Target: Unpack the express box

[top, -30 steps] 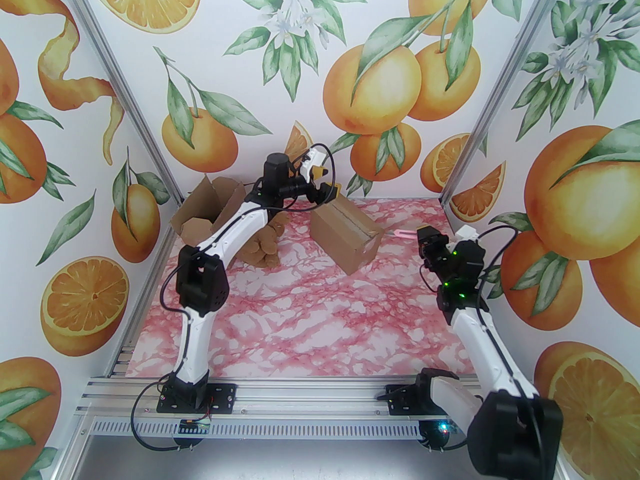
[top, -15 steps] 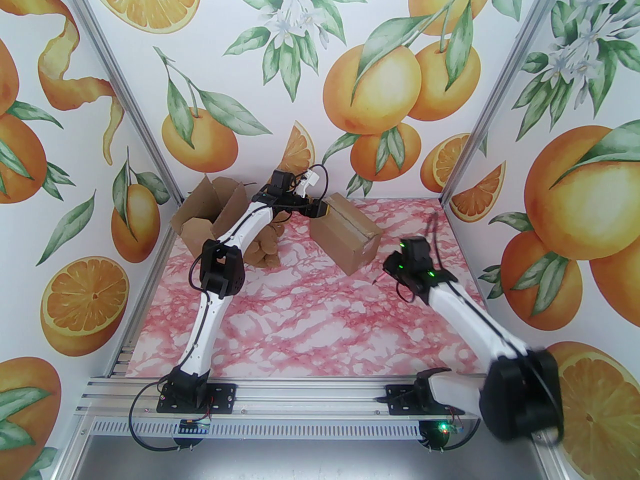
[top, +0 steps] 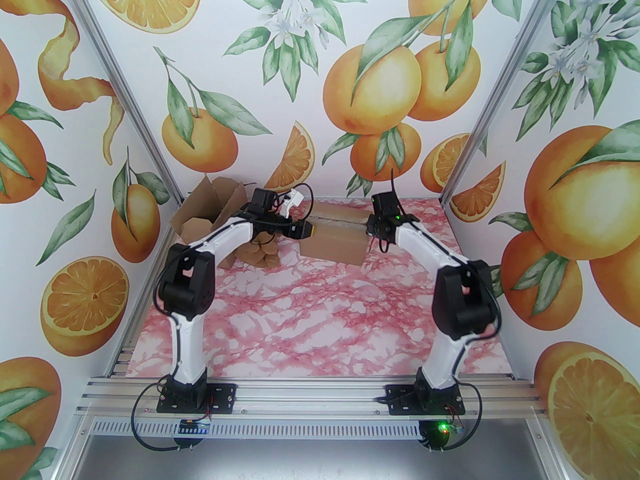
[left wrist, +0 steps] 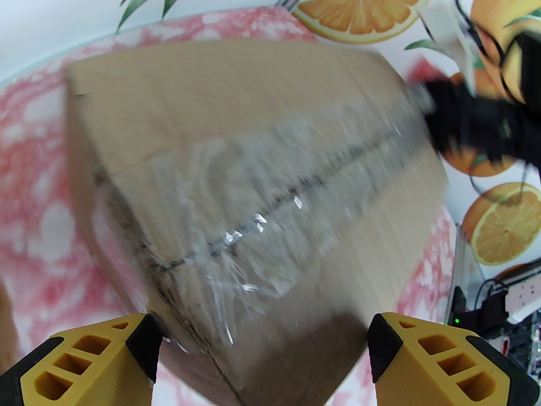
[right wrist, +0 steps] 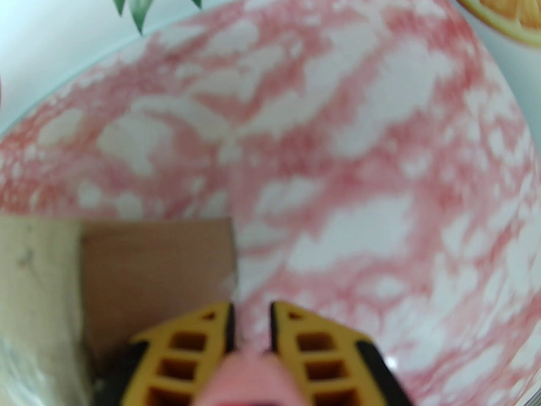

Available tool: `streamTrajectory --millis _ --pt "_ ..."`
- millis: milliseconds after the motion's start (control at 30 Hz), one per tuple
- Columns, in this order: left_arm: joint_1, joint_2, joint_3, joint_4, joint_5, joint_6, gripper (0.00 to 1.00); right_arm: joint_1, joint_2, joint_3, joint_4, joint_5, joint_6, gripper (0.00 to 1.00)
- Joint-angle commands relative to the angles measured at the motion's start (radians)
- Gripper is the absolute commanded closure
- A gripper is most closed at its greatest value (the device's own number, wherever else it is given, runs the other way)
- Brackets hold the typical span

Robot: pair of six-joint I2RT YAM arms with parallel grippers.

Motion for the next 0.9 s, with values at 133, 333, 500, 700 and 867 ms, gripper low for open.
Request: streamTrajectory --millis 133,333,500,700,867 --pt "-0.202 -0.205 -0.137 0.074 0.015 -0.018 0.14 -0.045 0.234 0.445 -0.111 -0.060 -0.131 1.00" --pt "-0.166 -0.231 0.064 -0.109 -0.069 0.151 0.14 -0.168 0.007 0.131 -0.015 -0.057 -0.129 1.00" --pt "-0.130 -0.170 0.160 -0.137 -0.056 0.163 0.14 -0.171 -0.087 -0.026 0.005 -0.059 -0.136 1.00" --pt "-0.066 0.108 0.420 -0.191 0.017 0.203 0.14 -0.206 -0.288 -0.306 0.029 -0.003 -0.083 1.00" --pt "-0.069 0.231 0.530 -0.165 0.072 0.164 0.15 -0.216 -0.436 -0.443 -0.005 -0.005 -0.075 1.00"
